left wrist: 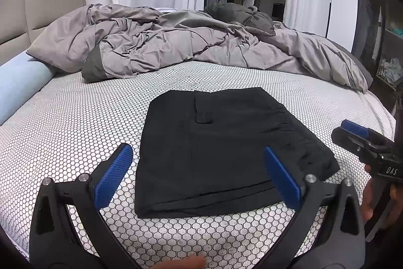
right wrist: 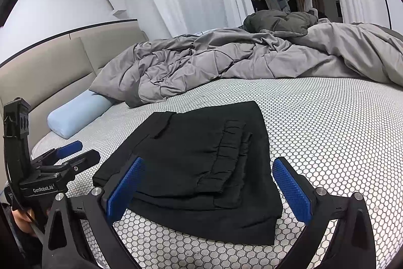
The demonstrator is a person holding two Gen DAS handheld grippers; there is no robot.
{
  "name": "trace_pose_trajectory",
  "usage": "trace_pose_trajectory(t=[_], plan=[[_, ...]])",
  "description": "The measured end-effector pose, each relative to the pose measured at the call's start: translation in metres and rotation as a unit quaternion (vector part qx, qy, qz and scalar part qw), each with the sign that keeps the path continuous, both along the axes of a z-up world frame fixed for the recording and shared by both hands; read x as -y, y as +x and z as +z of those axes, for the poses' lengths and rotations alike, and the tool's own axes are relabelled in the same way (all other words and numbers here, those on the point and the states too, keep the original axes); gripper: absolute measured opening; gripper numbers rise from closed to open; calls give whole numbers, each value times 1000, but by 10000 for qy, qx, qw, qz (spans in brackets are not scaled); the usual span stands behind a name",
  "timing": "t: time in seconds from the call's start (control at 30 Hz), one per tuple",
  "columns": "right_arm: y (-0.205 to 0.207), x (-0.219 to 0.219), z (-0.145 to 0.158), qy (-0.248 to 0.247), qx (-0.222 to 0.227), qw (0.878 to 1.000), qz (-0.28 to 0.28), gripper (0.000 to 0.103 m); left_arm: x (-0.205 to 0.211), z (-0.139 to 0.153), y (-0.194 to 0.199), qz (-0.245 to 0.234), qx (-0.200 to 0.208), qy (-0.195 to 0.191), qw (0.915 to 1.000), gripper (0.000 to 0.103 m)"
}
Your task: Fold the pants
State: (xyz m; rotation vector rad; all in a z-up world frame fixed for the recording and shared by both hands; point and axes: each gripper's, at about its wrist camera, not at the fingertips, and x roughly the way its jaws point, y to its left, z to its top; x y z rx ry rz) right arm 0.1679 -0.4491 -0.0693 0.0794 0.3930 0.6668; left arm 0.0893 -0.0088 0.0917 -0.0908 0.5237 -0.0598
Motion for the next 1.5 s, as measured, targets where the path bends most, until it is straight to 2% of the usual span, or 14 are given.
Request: trace_pose_trajectory(t=[0.43,1.5], plan=[[0,-4,-2,-55,12,10000,38,103,2,3,-8,9,178,140,9997,102],[0,-6,-4,-220,79,9997,123,103,1,7,-12,50,217,161,9996,102]])
